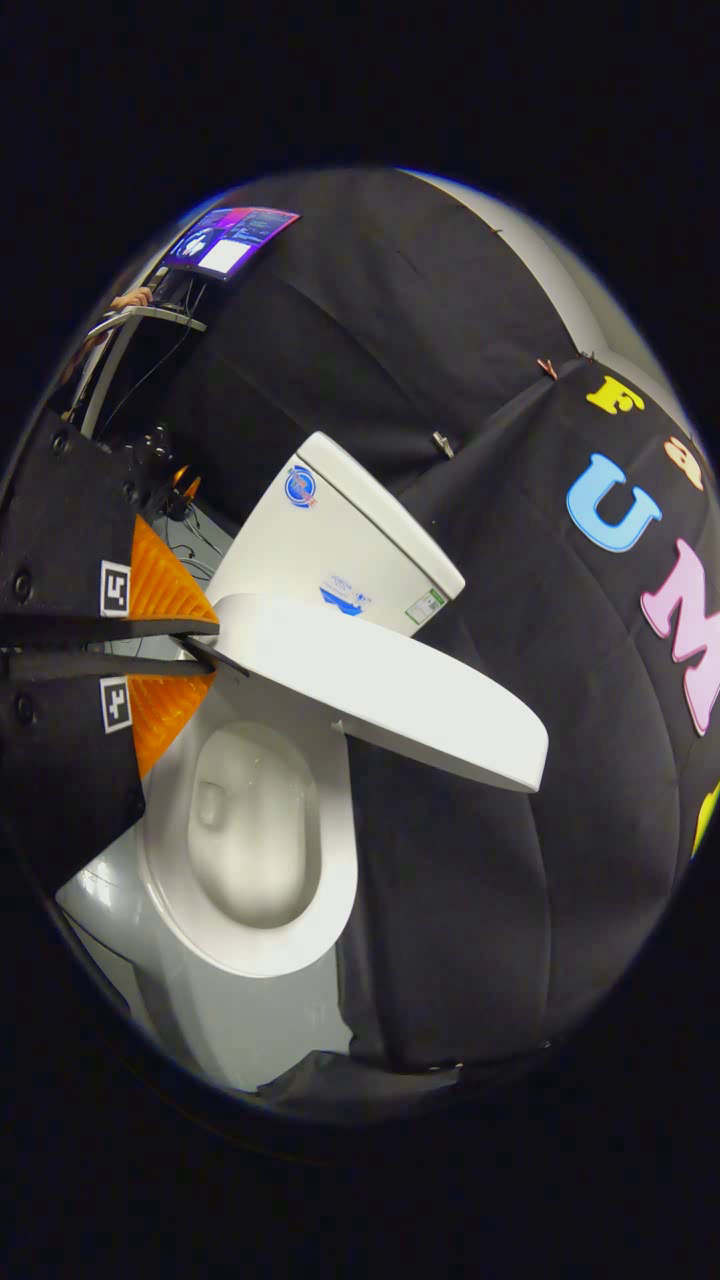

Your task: Open the toilet lid.

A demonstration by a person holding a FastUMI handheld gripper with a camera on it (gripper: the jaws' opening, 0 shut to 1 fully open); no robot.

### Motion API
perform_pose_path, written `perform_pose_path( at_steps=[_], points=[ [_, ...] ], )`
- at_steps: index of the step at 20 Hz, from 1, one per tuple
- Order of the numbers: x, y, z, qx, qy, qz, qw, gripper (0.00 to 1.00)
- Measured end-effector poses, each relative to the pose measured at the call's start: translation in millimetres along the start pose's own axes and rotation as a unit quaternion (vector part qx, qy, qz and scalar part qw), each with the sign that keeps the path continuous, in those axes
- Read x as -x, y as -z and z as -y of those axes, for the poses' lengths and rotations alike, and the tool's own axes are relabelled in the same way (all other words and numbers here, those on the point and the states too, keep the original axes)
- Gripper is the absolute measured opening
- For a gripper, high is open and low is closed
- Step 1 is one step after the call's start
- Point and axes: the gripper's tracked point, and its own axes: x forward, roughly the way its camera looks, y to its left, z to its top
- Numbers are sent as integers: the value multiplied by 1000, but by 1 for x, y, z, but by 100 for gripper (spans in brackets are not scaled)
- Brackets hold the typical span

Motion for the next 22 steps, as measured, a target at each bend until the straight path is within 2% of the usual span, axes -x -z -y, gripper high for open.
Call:
perform_pose_path(
  at_steps=[9,16,22],
  points=[
    [-32,-20,-73,94,-22,0,995,8],
    [-73,-23,-138,197,-37,4,980,8],
    [-107,-20,-177,215,-59,20,975,8]
  ],
)
